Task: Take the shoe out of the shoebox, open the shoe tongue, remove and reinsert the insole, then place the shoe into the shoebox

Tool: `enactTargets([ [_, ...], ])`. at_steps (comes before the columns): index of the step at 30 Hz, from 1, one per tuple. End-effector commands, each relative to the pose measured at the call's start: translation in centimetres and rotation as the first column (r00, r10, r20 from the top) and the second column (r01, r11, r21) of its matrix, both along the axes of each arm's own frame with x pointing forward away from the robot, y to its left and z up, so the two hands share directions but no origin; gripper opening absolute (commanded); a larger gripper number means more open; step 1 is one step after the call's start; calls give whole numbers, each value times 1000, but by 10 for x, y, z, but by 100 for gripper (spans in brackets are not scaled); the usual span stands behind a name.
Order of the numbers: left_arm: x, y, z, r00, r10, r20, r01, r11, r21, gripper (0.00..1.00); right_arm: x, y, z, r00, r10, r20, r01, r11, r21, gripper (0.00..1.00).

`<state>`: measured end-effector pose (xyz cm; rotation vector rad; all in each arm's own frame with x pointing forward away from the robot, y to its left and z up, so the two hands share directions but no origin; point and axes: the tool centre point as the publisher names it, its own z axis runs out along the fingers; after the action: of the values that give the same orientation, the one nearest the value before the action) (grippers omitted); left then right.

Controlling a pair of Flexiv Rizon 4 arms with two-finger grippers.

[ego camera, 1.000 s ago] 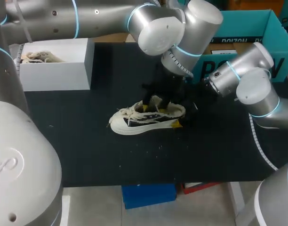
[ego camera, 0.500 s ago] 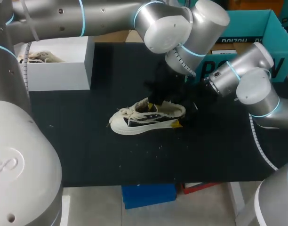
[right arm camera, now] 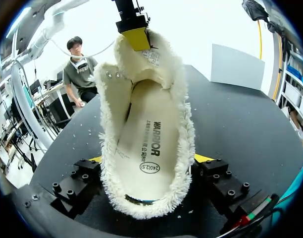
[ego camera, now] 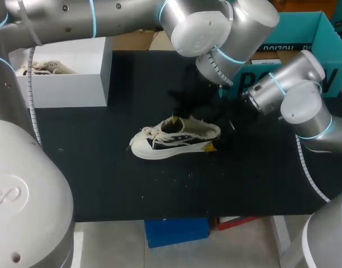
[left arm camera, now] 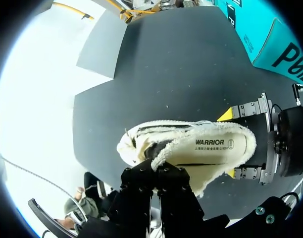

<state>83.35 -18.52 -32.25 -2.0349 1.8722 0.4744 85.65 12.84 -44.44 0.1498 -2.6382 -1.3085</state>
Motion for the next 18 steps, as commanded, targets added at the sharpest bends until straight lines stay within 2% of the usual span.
enactTargets([
  [1,-7,10,6,1000,5,13,-5,1000,-8,0,0,3,-5,1000,1,-2,-1,1000,-1,0],
  [18,-29,41,1,997,74,-8,-74,997,39,0,0,3,-5,1000,1,-2,-1,1000,-1,0],
])
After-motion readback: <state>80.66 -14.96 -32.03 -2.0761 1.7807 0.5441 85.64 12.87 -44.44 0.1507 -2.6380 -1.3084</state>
